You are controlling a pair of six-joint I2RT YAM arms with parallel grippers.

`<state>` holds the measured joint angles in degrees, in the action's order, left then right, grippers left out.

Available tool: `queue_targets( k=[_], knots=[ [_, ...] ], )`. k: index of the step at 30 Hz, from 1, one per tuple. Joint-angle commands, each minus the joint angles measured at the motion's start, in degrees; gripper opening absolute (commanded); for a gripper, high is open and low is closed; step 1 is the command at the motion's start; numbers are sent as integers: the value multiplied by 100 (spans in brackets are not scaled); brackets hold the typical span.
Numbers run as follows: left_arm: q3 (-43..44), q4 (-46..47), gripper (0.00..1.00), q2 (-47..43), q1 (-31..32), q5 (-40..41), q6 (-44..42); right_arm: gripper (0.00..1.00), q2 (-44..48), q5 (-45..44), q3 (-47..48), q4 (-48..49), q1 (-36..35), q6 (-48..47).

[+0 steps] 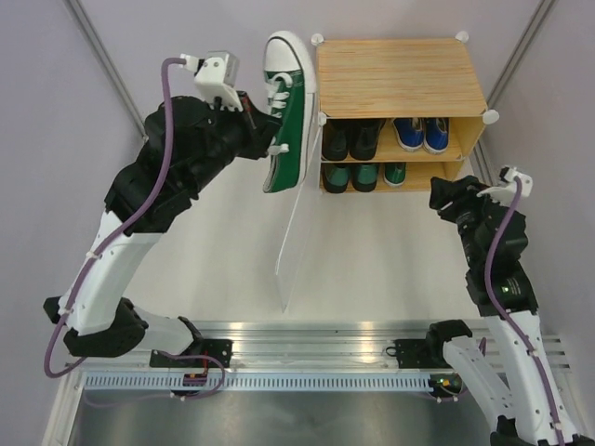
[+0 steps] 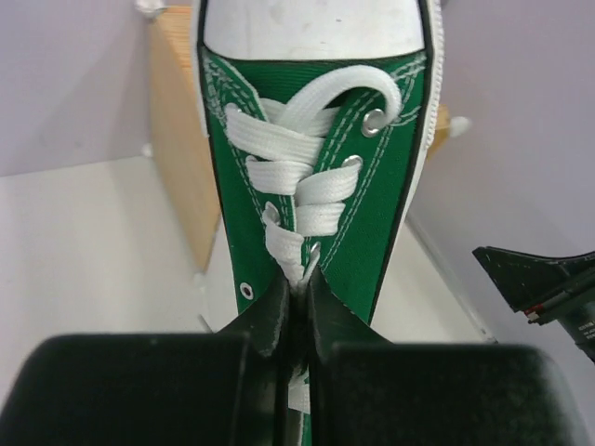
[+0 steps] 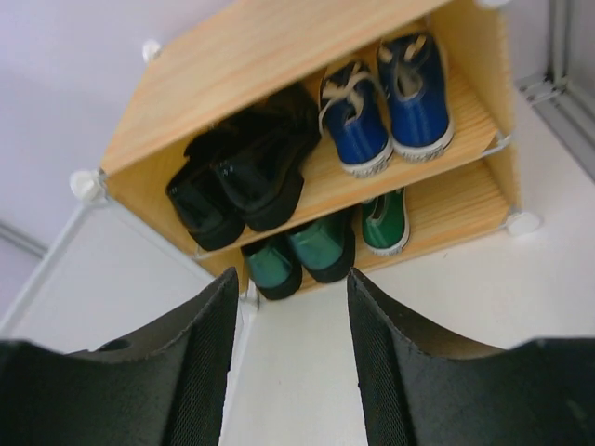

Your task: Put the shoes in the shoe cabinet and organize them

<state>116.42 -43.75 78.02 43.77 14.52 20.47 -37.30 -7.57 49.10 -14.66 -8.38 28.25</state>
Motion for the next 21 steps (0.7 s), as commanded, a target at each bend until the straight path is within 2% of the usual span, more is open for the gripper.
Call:
queue_targets(
  k=[1, 4, 8, 10, 14, 18, 21],
  knots=[
    [704, 393, 2, 633, 743, 305, -201, 55, 555, -1087, 372, -406, 21, -21],
    [934, 586, 2, 1265, 1359, 139, -210, 60, 1020, -1763, 451, -564, 21, 57],
    [988, 789, 2, 2161, 1853, -238, -44, 79, 1653, -2730, 469, -670, 21, 276],
    [927, 806, 2, 2506, 1942, -641, 315, 82, 1988, -3144, 443, -670, 30, 391],
    [812, 868, 2, 3315, 2030, -1118, 756, 88, 2192, -3233, 442, -670, 30, 252],
    [715, 868, 2, 4114, 2048, -1136, 1055, 88, 2104, -3136, 390, -740, 21, 181],
    [663, 842, 2, 4397, 2039, -1048, 1327, 88, 1981, -3014, 302, -776, 30, 216]
  ],
)
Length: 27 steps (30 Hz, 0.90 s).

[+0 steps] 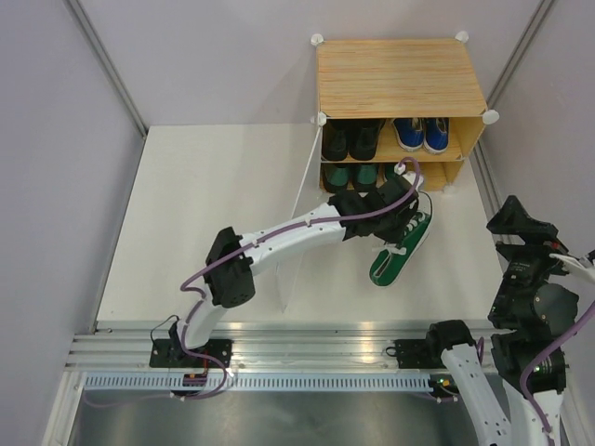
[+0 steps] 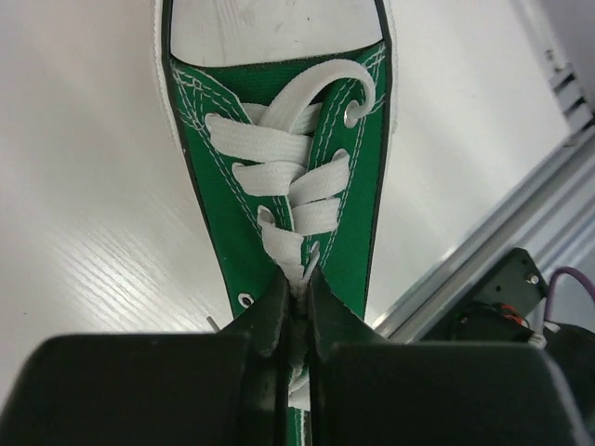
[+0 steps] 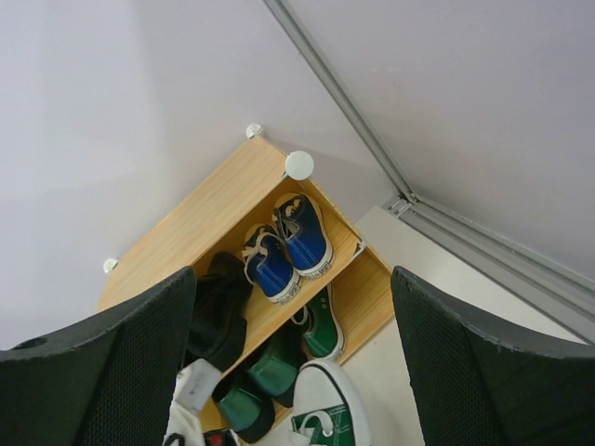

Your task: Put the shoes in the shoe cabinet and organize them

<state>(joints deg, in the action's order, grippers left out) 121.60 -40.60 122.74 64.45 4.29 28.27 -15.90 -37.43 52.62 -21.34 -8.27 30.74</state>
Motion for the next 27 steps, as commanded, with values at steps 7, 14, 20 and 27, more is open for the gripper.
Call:
queue_targets(
  k=[7, 14, 20, 27],
  knots=[
    [136, 448, 2, 505, -81, 396, 996, 88, -510, 570, -287, -195, 10, 133],
    [57, 325, 48, 787, -318, 485, 1102, 88, -756, 948, -463, -274, 19, 274],
    [162, 325, 66, 594, -319, 239, 601, 89, -827, 930, -551, -361, 10, 467],
    [233, 465, 72, -644, -319, 133, -163, 91, -1099, 860, -726, -546, 10, 845]
  ],
)
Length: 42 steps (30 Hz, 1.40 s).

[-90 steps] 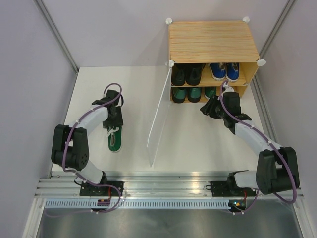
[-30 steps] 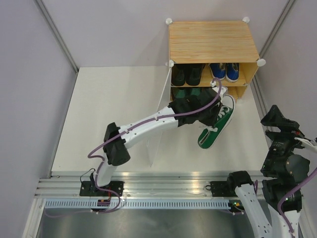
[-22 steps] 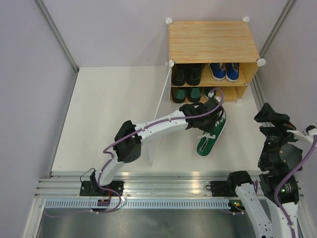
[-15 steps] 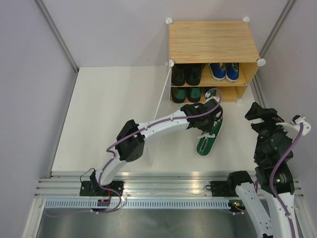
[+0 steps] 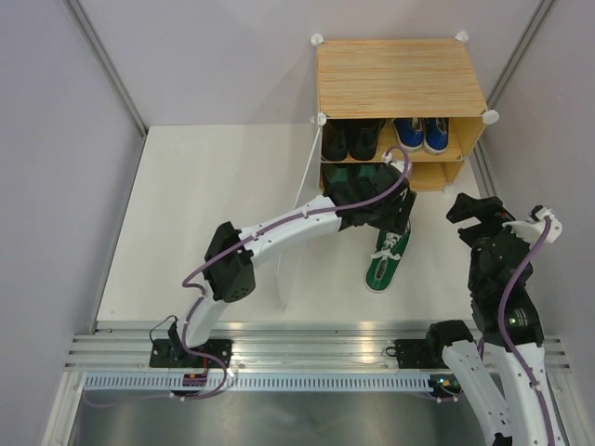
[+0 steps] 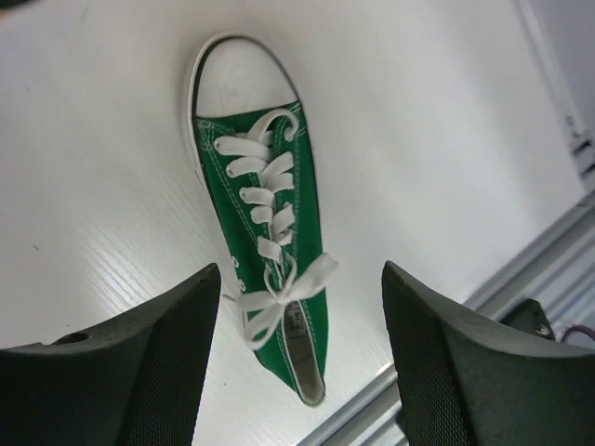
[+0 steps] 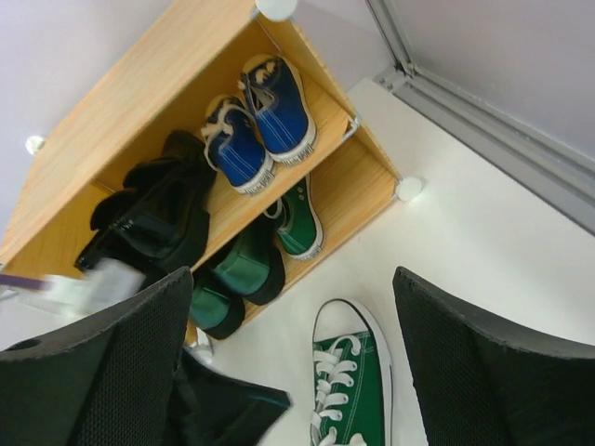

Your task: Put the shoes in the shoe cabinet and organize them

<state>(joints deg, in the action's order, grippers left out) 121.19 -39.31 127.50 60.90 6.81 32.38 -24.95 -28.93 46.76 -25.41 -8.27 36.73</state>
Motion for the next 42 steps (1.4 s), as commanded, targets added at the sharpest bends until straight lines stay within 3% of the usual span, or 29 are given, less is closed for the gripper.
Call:
queue_targets(
  k=[1, 3, 8, 12, 16, 18, 19, 23, 26, 30, 36, 39, 42],
  knots=[
    [230, 354, 74, -1305, 36, -110, -740, 91, -325, 45, -237, -140, 10, 325],
    [38, 424, 77, -1920, 36, -66, -899, 92, -484, 264, -334, -131, 19, 431],
    [-560, 477, 100, -3151, 27, 548, -1260, 93, -1125, 1002, -642, 150, 19, 458],
    [-1437, 494, 99, -4344, 27, 1260, -1550, 93, -1372, 1345, -905, 352, 10, 265],
    [-2369, 529, 86, -5328, 27, 1998, -1954, 91, -1810, 2150, -1133, 607, 10, -42],
    [-2983, 644, 88, -5717, 27, 2411, -2025, 88, -2021, 2504, -1222, 739, 10, -174],
    [-3178, 661, 98, -6067, 27, 2857, -2043, 86, -2240, 2637, -1300, 817, 10, -219],
    [-4171, 968, 100, -6972, 18, 3730, -2236, 80, -2760, 3121, -1468, 1003, -139, -272],
    [-4980, 1355, 100, -7658, 18, 4310, -2368, 79, -3155, 2937, -1538, 1108, -648, -166],
    [-6095, 2048, 100, -8449, 18, 4934, -2526, 80, -3770, 1938, -1504, 1143, -1526, -61],
    [-6634, 2463, 100, -8901, 18, 5023, -2754, 76, -4193, 1233, -1346, 1030, -1555, -96],
    [-6599, 2463, 100, -8796, 18, 5058, -2965, 68, -4325, 1021, -1240, 880, -1546, -131],
    [-6625, 2454, 100, -8725, 18, 4989, -3027, 47, -4387, 871, -1161, 836, -1555, -175]
  ],
)
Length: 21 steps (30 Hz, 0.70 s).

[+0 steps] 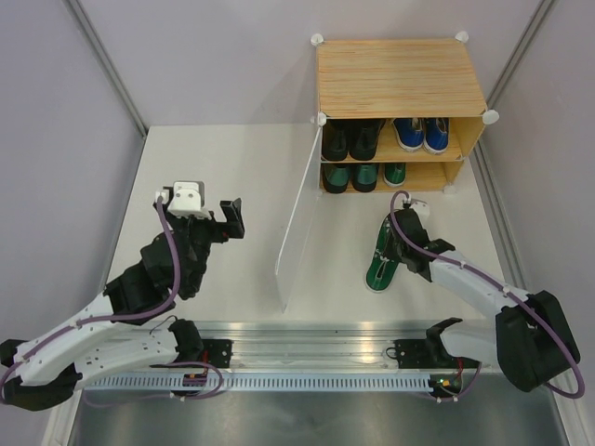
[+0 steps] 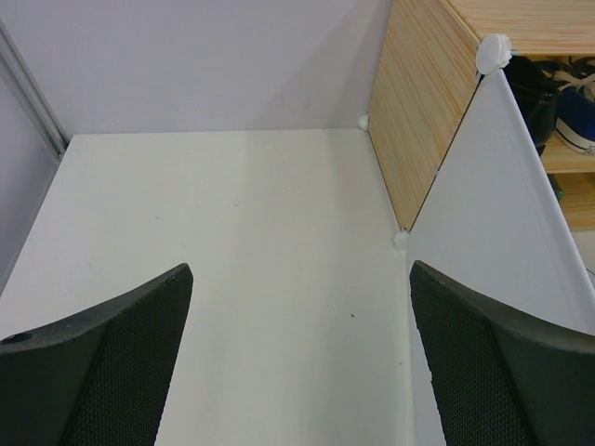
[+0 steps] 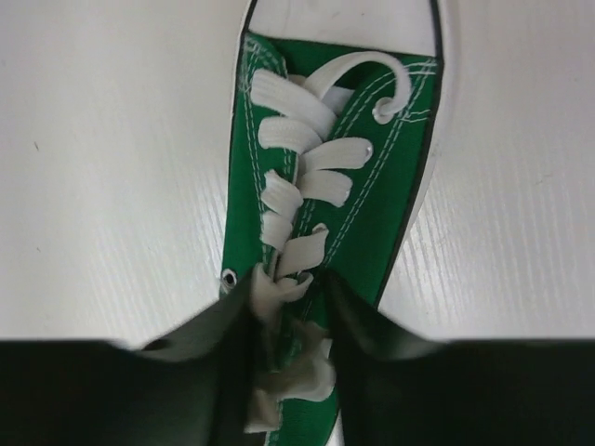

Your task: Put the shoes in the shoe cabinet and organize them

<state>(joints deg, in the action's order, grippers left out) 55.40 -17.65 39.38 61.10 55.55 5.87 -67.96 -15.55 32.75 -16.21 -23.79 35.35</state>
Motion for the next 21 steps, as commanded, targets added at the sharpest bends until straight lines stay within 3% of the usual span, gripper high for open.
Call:
queue_targets(
  k=[1, 6, 11, 15, 21],
  knots=[
    [-46, 288, 100, 97, -2, 97, -385, 32, -94, -501, 284, -110, -3, -98],
    [-81, 262, 100, 35, -2, -105, -315, 1, -16, -720, 468, -294, 32, -458],
    [-196, 341, 100, 70, -10, -89, -508, 1, 266, -994, 750, -488, 295, -959],
    [-205, 332, 100, 149, -10, -202, -464, 1, 521, -669, 881, -480, 954, -1004],
    [-205, 306, 95, 237, -10, -431, -490, 1, 433, -774, 1251, -235, 1183, -1276]
  ],
)
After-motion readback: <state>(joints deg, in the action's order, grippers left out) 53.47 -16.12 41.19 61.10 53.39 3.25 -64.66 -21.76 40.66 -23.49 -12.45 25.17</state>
